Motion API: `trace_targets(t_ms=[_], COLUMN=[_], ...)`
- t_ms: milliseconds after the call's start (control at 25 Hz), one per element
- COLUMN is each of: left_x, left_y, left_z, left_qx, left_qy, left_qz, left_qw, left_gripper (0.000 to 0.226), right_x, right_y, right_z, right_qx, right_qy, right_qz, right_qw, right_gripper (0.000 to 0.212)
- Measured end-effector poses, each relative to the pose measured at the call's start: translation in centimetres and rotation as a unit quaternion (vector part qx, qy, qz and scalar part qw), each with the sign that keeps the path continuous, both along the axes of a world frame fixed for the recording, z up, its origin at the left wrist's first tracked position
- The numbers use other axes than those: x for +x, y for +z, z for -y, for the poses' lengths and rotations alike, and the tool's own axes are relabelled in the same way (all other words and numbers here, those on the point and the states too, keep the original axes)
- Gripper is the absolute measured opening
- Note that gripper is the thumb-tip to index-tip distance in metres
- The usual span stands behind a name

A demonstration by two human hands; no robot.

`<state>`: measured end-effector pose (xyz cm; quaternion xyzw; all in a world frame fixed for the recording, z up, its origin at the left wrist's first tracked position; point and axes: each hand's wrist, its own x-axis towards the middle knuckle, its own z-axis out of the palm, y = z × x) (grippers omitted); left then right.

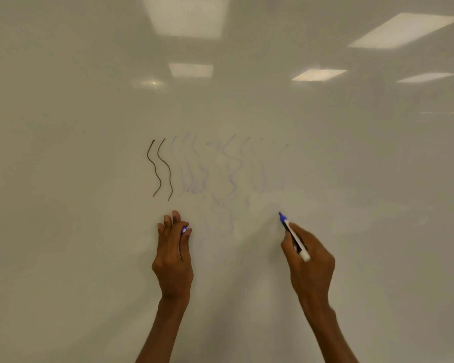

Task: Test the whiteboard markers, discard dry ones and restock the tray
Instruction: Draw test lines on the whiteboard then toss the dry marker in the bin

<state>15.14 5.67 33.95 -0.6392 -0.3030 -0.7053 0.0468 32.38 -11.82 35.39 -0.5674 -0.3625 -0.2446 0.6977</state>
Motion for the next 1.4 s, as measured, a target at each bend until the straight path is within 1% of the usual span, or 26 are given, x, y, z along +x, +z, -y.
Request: trace_targets(t_ms=[120, 200, 240, 280, 360, 400, 520, 600, 680, 720, 800, 880, 920, 1000, 1040, 1080, 1160, 1240, 1320, 1400], left_x=[0.2, 0.2, 0.2, 0.2, 0.1, 0.0, -0.2, -0.4, -0.5, -0.5, -0.4, -0.4, -0.5, -0.9, -1.1, -1.4, -2.3, -3.5, -4.6, -5.8], left_y=[0.0, -0.1, -0.2, -0.3, -0.2, -0.2, -0.1, -0.2, -0.2, -0.2, 0.0, 0.3, 0.4, 0.5, 0.6, 0.7, 1.4, 2.0, 2.2, 1.5], left_z=[0.1, 0.1, 0.0, 0.0, 0.0, 0.0, 0.2, 0.2, 0.0, 0.0, -0.2, -0.1, -0.1, 0.3, 0.4, 0.7, 1.6, 2.6, 3.7, 4.4], left_qx=[-0.011, -0.017, -0.016, -0.013, -0.015, -0.020, -0.018, -0.011, -0.009, -0.008, -0.007, -0.014, -0.021, -0.029, -0.030, -0.038, -0.089, -0.148, -0.174, -0.204], left_qy=[-0.011, -0.012, -0.011, -0.012, -0.018, -0.021, -0.021, -0.021, -0.022, -0.022, -0.024, -0.030, -0.035, -0.052, -0.068, -0.099, -0.207, -0.312, -0.338, -0.342], left_qz=[0.020, 0.022, 0.018, 0.013, 0.004, 0.001, -0.005, -0.008, -0.009, -0.011, -0.014, -0.017, -0.021, -0.030, -0.032, -0.025, 0.017, 0.051, 0.071, 0.127], left_qw=[1.000, 1.000, 1.000, 1.000, 1.000, 1.000, 1.000, 1.000, 1.000, 1.000, 1.000, 0.999, 0.999, 0.998, 0.997, 0.994, 0.974, 0.937, 0.922, 0.909], left_gripper=[0.046, 0.045, 0.044, 0.043, 0.045, 0.047, 0.047, 0.049, 0.049, 0.049, 0.049, 0.049, 0.050, 0.047, 0.045, 0.042, 0.040, 0.037, 0.027, 0.018], right_x=[-1.1, -1.9, -2.3, -2.9, -4.2, -4.4, -4.2, -4.3, -4.8, -5.1, -5.6, -6.2, -6.6, -7.3, -7.5, -7.6, -7.9, -8.7, -9.8, -11.0], right_y=[-4.5, -5.6, -5.6, -5.3, -3.7, -2.5, 0.8, 1.6, 0.3, -1.0, -3.4, -5.4, -5.9, -6.0, -5.8, -5.3, -4.3, -3.5, -3.2, -3.1], right_z=[0.2, 0.4, 0.5, 0.6, 0.5, 0.2, -1.5, -2.5, -3.1, -3.0, -2.7, -2.4, -2.2, -1.7, -1.3, -0.9, -0.4, -0.5, -0.9, -1.5], right_qx=[-0.044, -0.070, -0.076, -0.080, -0.078, -0.064, -0.004, -0.012, -0.041, -0.047, -0.053, -0.085, -0.103, -0.107, -0.094, -0.085, -0.078, -0.071, -0.045, -0.023], right_qy=[0.018, 0.038, 0.043, 0.041, 0.022, 0.009, -0.044, -0.107, -0.164, -0.171, -0.163, -0.147, -0.116, 0.016, 0.097, 0.170, 0.278, 0.362, 0.439, 0.498], right_qz=[-0.035, -0.052, -0.046, -0.020, 0.035, 0.041, 0.041, 0.076, 0.128, 0.136, 0.118, 0.102, 0.078, -0.015, -0.064, -0.107, -0.165, -0.212, -0.290, -0.358], right_qw=[0.998, 0.995, 0.995, 0.996, 0.996, 0.997, 0.998, 0.991, 0.977, 0.975, 0.978, 0.980, 0.985, 0.994, 0.989, 0.976, 0.943, 0.905, 0.849, 0.789], right_gripper=[0.031, 0.029, 0.026, 0.024, 0.028, 0.030, 0.026, 0.027, 0.026, 0.025, 0.025, 0.026, 0.026, 0.023, 0.024, 0.025, 0.025, 0.023, 0.022, 0.024])
